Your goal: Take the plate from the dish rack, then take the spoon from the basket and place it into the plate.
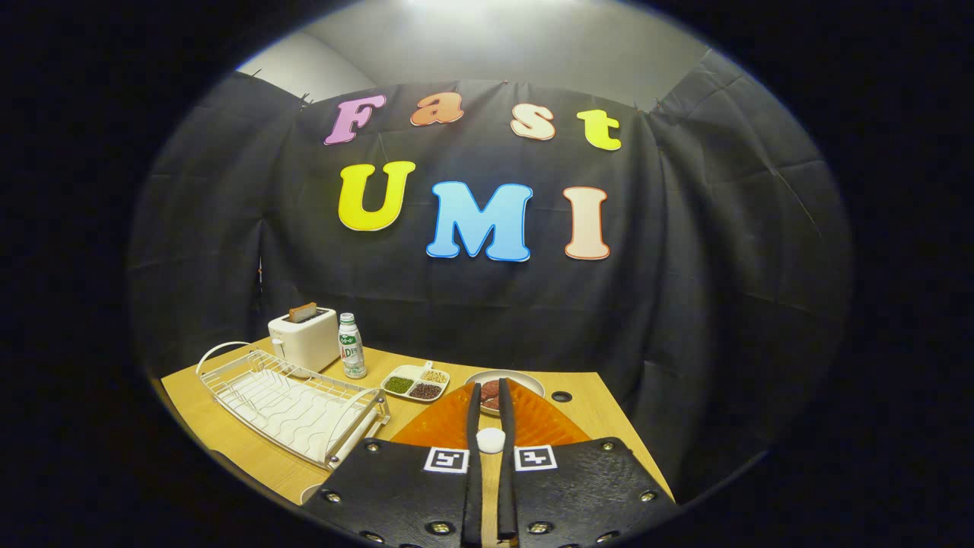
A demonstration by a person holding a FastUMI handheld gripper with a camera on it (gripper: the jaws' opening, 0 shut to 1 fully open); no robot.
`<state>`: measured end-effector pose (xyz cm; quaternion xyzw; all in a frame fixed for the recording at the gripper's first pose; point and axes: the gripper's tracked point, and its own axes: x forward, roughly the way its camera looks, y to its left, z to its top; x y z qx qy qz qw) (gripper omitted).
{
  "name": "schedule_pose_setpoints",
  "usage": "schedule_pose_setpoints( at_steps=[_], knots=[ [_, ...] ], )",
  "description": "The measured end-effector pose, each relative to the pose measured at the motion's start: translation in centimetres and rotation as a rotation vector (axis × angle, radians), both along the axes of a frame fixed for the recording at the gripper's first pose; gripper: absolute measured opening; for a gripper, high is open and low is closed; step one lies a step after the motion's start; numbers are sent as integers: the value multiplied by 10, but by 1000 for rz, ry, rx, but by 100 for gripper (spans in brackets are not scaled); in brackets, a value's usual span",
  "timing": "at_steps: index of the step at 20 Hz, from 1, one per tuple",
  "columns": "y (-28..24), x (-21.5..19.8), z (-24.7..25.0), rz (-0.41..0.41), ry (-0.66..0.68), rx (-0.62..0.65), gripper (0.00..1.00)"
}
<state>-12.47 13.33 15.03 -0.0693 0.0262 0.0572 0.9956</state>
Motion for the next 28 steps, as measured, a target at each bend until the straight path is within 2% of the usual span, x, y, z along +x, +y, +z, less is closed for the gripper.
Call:
schedule_pose_setpoints(
  at_steps=[9, 15, 20, 28],
  knots=[
    [1, -36, -7, 1, 76, -35, 8],
    [39, -61, -48, 108, 198, -36, 8],
    [79, -70, -83, 227, 298, -44, 8],
    [126, -59, -129, 350, 402, -105, 8]
  ],
)
